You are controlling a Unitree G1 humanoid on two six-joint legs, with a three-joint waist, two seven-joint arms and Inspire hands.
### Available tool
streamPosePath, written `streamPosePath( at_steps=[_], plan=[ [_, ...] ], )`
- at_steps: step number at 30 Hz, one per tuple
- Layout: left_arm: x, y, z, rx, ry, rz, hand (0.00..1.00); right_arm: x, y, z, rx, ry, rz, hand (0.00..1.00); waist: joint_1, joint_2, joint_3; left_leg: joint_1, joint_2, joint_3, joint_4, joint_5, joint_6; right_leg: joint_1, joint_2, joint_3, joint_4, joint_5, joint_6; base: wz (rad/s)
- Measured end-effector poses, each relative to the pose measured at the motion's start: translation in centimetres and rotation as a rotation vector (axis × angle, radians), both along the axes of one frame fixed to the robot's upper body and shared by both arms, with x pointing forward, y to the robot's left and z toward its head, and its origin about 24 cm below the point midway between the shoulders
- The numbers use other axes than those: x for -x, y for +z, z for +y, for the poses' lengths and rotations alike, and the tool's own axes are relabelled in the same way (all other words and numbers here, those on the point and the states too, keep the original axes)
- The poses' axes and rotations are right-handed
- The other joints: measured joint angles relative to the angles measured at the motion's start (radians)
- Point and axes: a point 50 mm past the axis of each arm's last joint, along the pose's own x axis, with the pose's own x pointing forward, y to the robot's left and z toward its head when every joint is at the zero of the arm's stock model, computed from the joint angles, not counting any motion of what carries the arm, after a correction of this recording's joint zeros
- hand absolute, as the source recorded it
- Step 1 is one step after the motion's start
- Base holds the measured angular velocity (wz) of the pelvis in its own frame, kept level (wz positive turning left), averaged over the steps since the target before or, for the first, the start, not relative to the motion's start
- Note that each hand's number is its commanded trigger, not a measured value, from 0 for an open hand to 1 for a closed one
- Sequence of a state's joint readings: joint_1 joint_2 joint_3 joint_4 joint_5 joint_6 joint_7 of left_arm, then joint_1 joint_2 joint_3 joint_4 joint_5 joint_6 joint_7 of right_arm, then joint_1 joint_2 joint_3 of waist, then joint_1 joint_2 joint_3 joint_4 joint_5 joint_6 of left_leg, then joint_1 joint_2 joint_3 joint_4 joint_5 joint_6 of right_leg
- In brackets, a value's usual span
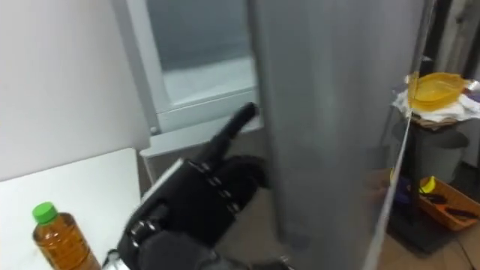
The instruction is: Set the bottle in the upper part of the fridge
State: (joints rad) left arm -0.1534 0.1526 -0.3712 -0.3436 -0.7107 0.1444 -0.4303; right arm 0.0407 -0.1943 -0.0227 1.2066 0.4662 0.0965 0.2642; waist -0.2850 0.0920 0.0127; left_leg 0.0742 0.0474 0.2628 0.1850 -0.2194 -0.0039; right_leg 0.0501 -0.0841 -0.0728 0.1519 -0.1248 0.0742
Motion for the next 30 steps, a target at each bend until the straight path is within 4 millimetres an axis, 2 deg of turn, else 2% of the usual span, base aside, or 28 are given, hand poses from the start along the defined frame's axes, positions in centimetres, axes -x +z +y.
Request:
streamPosePath(
  at_steps=[2, 6, 12, 21, 30],
  plan=[
    [0.34, -0.70, -0.71, -0.054, -0.059, 0.026, 0.00, -0.39, 0.07, 0.05, 0.000, 0.003, -0.011, 0.00, -0.020, 0.005, 0.0027, 0.006, 0.002, 0.011, -0.006, 0.000, -0.001, -0.001, 0.002, 0.007, 0.000, 0.000, 0.000, -0.17],
    [0.30, -1.02, -0.74, -0.082, -0.073, 0.043, 0.00, -0.55, 0.10, 0.06, 0.000, 0.002, -0.019, 0.00, -0.039, 0.005, 0.0029, 0.006, 0.002, 0.021, -0.008, -0.001, -0.002, -0.007, 0.004, 0.017, -0.002, 0.000, 0.000, -0.08],
    [0.33, -1.03, -0.84, -0.092, -0.095, 0.043, 0.00, -0.45, 0.06, 0.09, -0.005, -0.012, -0.019, 0.00, -0.039, 0.002, 0.0029, 0.008, 0.000, 0.035, -0.015, 0.000, -0.001, -0.015, 0.004, 0.031, -0.004, -0.002, 0.002, -0.07],
    [0.30, -1.00, -0.91, -0.095, -0.098, 0.045, 0.00, -0.50, 0.00, 0.31, -0.009, -0.015, -0.018, 0.00, -0.036, -0.012, 0.0100, 0.014, -0.001, 0.037, -0.015, 0.000, -0.001, -0.014, 0.004, 0.038, -0.016, -0.003, 0.003, 0.00],
    [0.30, -1.01, -0.89, -0.095, -0.098, 0.045, 0.00, -0.40, -0.24, 0.77, -0.005, -0.026, 0.007, 0.00, -0.036, -0.026, 0.0058, 0.014, -0.001, 0.037, -0.015, 0.000, -0.002, -0.015, 0.004, 0.038, -0.017, -0.004, 0.003, 0.00]
  ],
)
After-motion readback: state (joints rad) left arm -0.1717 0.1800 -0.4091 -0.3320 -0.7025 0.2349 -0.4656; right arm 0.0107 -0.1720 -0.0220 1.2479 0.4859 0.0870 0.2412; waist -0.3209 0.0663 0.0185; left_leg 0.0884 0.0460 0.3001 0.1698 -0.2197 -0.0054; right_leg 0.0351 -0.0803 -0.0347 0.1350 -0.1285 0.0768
